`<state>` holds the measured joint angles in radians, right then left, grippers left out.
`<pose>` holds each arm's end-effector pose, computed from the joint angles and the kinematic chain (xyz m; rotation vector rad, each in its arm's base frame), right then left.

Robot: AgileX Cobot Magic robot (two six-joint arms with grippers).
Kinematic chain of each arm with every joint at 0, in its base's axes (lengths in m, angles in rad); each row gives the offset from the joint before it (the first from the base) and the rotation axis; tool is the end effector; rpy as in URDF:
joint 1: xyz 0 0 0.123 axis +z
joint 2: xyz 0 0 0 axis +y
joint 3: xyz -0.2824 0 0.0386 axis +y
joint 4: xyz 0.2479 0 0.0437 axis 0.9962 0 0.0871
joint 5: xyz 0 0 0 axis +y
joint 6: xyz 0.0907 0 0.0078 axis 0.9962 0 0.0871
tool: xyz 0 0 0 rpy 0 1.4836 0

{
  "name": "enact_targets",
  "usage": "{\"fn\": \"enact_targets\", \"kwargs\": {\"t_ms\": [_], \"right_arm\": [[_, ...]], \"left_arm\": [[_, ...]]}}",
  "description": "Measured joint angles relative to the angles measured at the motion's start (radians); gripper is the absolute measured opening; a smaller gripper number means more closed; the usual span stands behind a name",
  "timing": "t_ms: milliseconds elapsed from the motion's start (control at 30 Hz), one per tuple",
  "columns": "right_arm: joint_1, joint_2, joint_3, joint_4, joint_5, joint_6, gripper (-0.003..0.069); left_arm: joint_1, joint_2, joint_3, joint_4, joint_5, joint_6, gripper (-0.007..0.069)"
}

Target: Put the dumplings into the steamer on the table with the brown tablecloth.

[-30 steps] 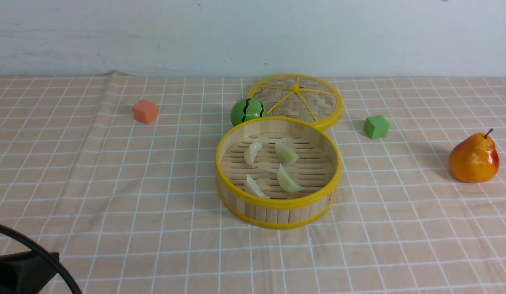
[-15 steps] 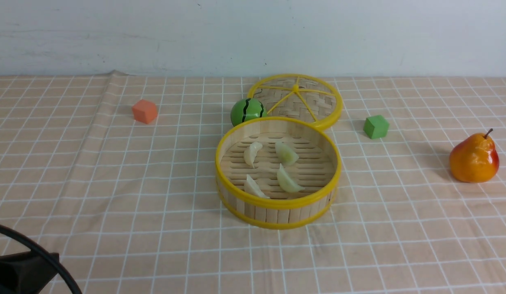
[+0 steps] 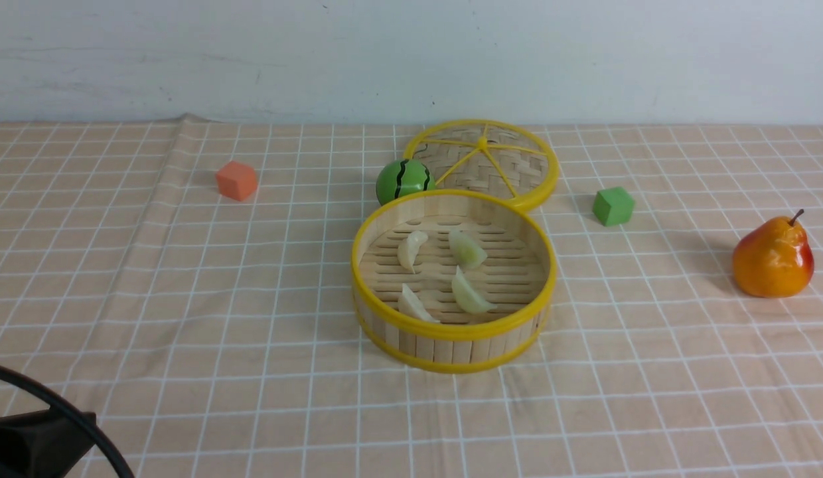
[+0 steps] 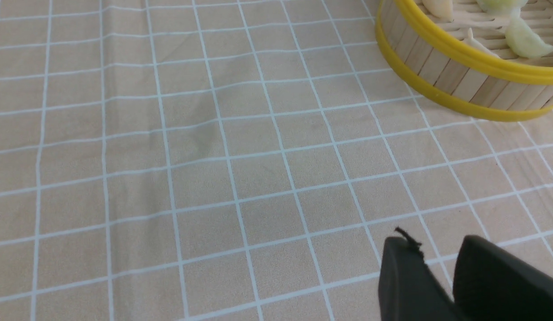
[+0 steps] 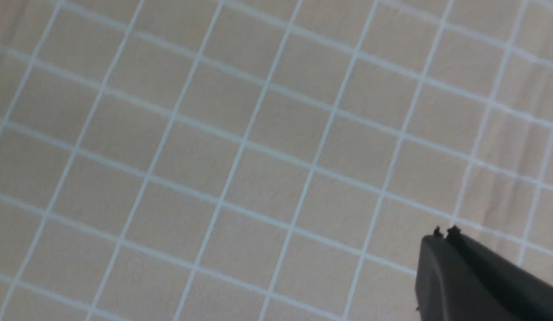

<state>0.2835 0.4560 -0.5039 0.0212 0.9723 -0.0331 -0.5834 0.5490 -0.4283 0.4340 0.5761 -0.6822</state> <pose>0.0666 0.0211 0.2698 -0.3741 2.3834 0.1422 0.0994 -0.0406 0.2692 0.1540 2.1276 -0.2832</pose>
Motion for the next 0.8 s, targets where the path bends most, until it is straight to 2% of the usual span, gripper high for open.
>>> {"fn": "enact_targets", "kwargs": {"t_ms": [67, 133, 233, 400, 433, 500, 533, 567, 600, 800], "right_arm": [[-0.035, -0.077, 0.000, 0.003, -0.007, 0.000, -0.0016], [-0.128, -0.246, 0.001, 0.003, -0.026, 0.000, -0.0014], [-0.172, -0.401, 0.040, -0.008, -0.090, 0.000, -0.0012], [-0.189, -0.470, 0.160, -0.031, -0.283, 0.000, -0.0010], [-0.190, -0.471, 0.224, -0.047, -0.398, 0.000, -0.0010], [-0.190, -0.472, 0.270, -0.052, -0.463, 0.000, -0.0010], [-0.190, -0.472, 0.358, -0.058, -0.575, 0.000, -0.0010], [-0.190, -0.472, 0.381, -0.058, -0.604, 0.000, -0.0010], [-0.190, -0.472, 0.471, -0.066, -0.699, 0.000, -0.0010], [-0.190, -0.472, 0.528, -0.077, -0.671, 0.000, -0.0006]], "left_arm": [[0.000, 0.000, 0.000, 0.000, 0.000, 0.000, 0.0173], [0.000, 0.000, 0.000, 0.000, 0.000, 0.000, 0.0178], [0.000, 0.000, 0.000, 0.000, 0.000, 0.000, 0.0183], [0.000, 0.000, 0.000, 0.000, 0.001, 0.000, 0.0187], [0.000, 0.000, 0.000, 0.000, 0.003, 0.000, 0.0190], [0.000, 0.000, 0.000, 0.001, 0.005, 0.000, 0.0192], [0.000, 0.000, 0.000, 0.001, 0.006, 0.000, 0.0194], [0.000, 0.000, 0.000, 0.001, 0.006, 0.000, 0.0194], [0.000, 0.000, 0.000, 0.001, 0.006, 0.000, 0.0195], [0.000, 0.000, 0.000, 0.001, 0.014, 0.000, 0.0201]]}}
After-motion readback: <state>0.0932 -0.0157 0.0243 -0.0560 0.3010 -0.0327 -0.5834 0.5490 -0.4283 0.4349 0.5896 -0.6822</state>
